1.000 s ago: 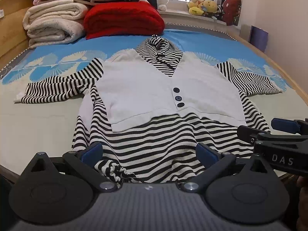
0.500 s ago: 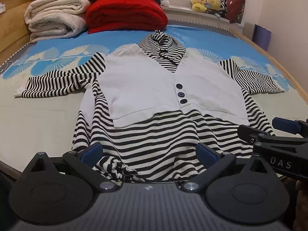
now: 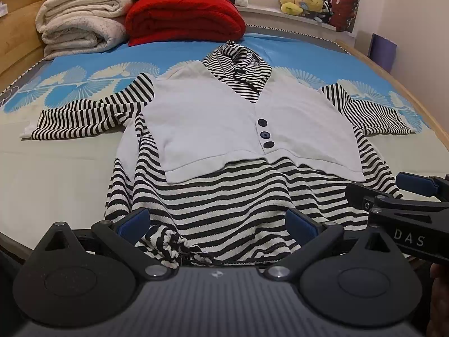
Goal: Fold small clothes
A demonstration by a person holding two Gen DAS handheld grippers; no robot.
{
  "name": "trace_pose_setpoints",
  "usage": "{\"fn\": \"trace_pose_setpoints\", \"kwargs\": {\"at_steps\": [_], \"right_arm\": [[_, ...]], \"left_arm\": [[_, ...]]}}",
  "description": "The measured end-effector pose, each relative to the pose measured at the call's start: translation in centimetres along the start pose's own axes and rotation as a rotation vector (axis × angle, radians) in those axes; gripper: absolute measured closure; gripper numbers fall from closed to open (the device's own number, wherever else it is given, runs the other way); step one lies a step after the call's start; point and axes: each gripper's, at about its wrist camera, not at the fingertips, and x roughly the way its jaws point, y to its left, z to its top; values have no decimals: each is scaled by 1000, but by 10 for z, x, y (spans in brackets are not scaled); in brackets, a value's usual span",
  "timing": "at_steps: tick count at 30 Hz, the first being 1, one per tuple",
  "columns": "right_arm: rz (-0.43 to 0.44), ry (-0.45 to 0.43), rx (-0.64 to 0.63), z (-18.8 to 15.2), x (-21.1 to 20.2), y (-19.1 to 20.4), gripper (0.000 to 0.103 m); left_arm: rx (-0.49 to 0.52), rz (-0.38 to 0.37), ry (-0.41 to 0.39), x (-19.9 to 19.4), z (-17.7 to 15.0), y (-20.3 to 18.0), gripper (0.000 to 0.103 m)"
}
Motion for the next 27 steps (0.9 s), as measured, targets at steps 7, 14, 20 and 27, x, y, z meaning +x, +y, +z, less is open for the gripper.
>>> {"fn": "trace_pose_setpoints", "kwargs": {"at_steps": [7,14,20,27], "right_arm": [[-2,3,-5,-1,1,0,21],[-4,5,-4,-1,2,0,21],[-4,5,-4,-1,1,0,21],[-6,9,-3,-1,3,1,21]], "left_arm": [[1,0,2,0,0,0,1],[1,0,3,0,2,0,1],[-3,2,4,0,0,-1,1],[-5,0,11,3,1,0,1]]}}
